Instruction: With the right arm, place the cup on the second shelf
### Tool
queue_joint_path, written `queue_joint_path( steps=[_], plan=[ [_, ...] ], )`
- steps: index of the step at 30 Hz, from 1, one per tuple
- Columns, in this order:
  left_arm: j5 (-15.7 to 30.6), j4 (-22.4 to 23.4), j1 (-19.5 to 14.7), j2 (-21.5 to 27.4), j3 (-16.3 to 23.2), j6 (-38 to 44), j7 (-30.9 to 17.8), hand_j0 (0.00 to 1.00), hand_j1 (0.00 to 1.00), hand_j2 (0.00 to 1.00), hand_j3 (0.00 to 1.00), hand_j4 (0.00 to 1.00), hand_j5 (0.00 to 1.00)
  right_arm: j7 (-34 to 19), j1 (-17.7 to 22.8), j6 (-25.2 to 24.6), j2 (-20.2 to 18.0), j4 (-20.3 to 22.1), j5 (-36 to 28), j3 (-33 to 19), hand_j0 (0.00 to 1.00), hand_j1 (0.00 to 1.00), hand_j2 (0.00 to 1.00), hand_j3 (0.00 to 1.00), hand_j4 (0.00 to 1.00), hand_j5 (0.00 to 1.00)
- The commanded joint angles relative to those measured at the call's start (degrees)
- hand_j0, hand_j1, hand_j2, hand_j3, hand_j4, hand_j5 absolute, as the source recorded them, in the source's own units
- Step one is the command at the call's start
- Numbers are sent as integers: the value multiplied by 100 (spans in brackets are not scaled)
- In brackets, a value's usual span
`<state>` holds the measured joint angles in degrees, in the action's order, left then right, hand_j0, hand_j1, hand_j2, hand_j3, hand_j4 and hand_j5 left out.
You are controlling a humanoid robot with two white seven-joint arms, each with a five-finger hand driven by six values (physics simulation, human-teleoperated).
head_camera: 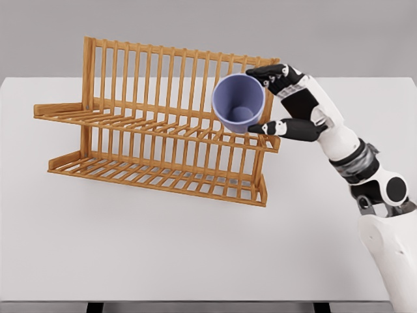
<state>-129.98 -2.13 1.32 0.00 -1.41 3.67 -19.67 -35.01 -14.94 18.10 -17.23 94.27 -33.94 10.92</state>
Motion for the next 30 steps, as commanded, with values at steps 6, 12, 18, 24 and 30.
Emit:
queue_joint_path(
  steps=[6, 12, 18, 24, 30],
  plan=[
    [-2, 2, 0, 0, 0, 2, -2, 100, 100, 100, 100, 100, 100, 1, 35, 141, -8, -5, -16, 130, 69, 69, 69, 69, 69, 69],
    [-2, 2, 0, 0, 0, 2, -2, 100, 100, 100, 100, 100, 100, 1, 0, 220, 9, 4, -16, 147, 100, 100, 100, 100, 100, 100],
    [-2, 2, 0, 0, 0, 2, -2, 100, 100, 100, 100, 100, 100, 1, 0, 238, 18, 65, -16, 139, 100, 100, 100, 100, 100, 100],
    [-2, 2, 0, 0, 0, 2, -2, 100, 100, 100, 100, 100, 100, 1, 0, 238, -17, 145, -25, 112, 100, 100, 100, 100, 100, 100],
    [-2, 2, 0, 0, 0, 2, -2, 100, 100, 100, 100, 100, 100, 1, 18, 229, -140, 259, -69, 77, 100, 100, 100, 100, 100, 100]
  ],
)
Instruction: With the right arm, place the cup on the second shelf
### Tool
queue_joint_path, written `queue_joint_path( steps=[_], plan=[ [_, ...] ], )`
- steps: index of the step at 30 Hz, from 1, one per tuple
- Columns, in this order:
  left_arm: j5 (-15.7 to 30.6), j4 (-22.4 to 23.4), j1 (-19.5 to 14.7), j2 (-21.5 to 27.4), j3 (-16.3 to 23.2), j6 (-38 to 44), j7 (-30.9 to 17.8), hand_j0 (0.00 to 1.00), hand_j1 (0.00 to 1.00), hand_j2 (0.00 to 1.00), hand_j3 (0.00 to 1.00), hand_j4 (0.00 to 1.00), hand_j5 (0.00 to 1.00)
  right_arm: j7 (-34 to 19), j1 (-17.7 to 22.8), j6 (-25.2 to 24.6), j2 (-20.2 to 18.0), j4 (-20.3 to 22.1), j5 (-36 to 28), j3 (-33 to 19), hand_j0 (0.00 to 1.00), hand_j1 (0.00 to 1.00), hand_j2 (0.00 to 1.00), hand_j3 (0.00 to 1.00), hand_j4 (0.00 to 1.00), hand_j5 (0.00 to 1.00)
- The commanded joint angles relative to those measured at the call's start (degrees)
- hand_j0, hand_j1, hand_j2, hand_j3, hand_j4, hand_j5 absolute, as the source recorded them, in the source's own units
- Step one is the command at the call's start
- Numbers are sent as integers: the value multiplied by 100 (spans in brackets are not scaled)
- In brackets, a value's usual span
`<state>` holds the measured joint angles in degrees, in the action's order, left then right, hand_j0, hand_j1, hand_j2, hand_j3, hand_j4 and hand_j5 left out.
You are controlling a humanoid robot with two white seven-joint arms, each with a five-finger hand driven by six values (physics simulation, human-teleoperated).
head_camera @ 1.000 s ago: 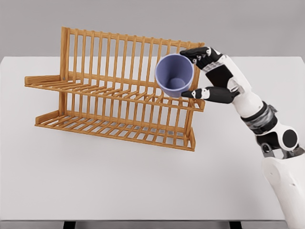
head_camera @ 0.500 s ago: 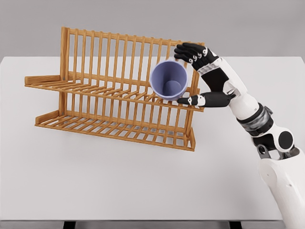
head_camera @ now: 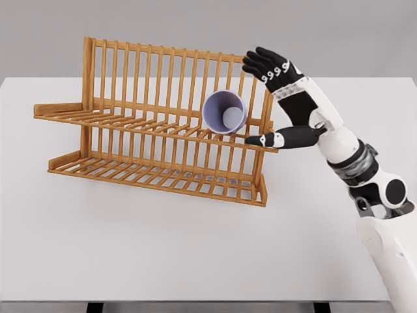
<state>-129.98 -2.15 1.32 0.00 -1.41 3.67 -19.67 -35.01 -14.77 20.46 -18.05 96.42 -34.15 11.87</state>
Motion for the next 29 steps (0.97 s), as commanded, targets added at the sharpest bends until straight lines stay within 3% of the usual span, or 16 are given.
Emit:
queue_joint_path(
  steps=[1, 3, 8, 15, 20, 29],
  plan=[
    [-2, 4, 0, 0, 1, 2, -2, 100, 100, 100, 100, 100, 100, 1, 0, -7, -58, 44, -47, -18, 100, 100, 100, 100, 100, 100],
    [-2, 4, 0, 0, 1, 2, -2, 100, 100, 100, 100, 100, 100, 1, 35, -15, -76, 96, -56, -159, 100, 100, 100, 100, 100, 100],
    [-2, 4, 0, 0, 1, 2, -2, 100, 100, 100, 100, 100, 100, 1, 193, -7, -717, 211, -583, -405, 100, 100, 100, 100, 100, 100],
    [-2, 4, 0, 0, 1, 2, -2, 100, 100, 100, 100, 100, 100, 1, 870, -42, -1693, 202, -751, -976, 100, 100, 100, 100, 100, 100],
    [-2, 4, 0, 0, 1, 2, -2, 100, 100, 100, 100, 100, 100, 1, 861, -59, -1956, 193, -751, -968, 100, 100, 100, 100, 100, 100],
    [-2, 4, 0, 0, 1, 2, -2, 100, 100, 100, 100, 100, 100, 1, 835, -68, -1956, 193, -751, -906, 100, 100, 100, 100, 100, 100]
  ],
)
